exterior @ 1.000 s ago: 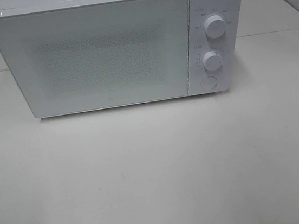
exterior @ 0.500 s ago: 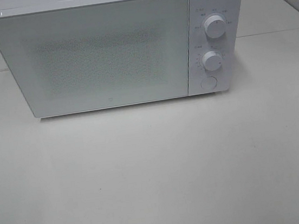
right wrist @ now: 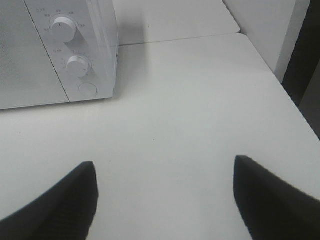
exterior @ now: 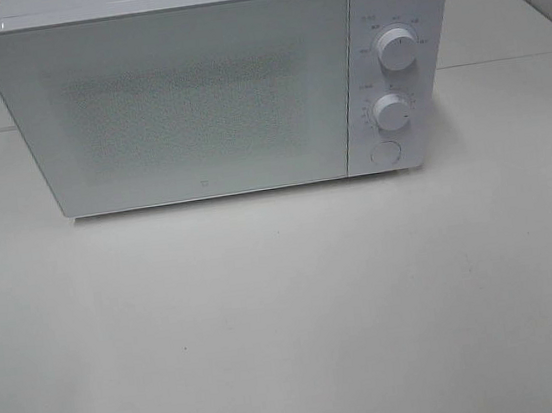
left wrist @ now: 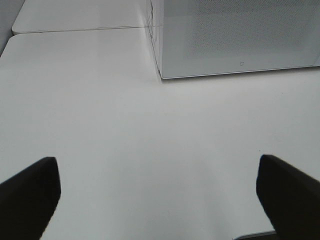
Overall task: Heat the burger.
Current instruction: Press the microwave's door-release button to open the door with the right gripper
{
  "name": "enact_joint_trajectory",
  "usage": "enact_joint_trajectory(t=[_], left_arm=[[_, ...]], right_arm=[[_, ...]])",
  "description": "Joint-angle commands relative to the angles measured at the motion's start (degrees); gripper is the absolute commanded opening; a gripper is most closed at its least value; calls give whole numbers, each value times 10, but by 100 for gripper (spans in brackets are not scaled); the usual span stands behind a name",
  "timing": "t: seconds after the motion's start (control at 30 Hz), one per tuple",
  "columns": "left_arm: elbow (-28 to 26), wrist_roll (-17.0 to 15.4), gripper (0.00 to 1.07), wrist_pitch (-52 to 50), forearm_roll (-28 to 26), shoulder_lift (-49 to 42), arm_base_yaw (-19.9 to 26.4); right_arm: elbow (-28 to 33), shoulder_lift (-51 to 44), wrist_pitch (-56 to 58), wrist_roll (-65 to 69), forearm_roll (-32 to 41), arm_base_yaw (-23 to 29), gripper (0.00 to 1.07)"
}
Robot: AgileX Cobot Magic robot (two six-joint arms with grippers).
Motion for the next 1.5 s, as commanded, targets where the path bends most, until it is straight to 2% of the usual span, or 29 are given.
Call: enact_joint_trajectory(t=[0.03, 0.2, 1.5], left_arm=[[1, -1, 102, -1, -2, -9, 1], [1, -1, 102, -1, -2, -3, 1], [1, -1, 102, -1, -2, -2, 1]], right_arm=[[7, -17, -7, -7, 6, 0, 74], [11, -17, -3, -19, 13, 18, 74], [0, -3, -26, -19, -2, 18, 72]])
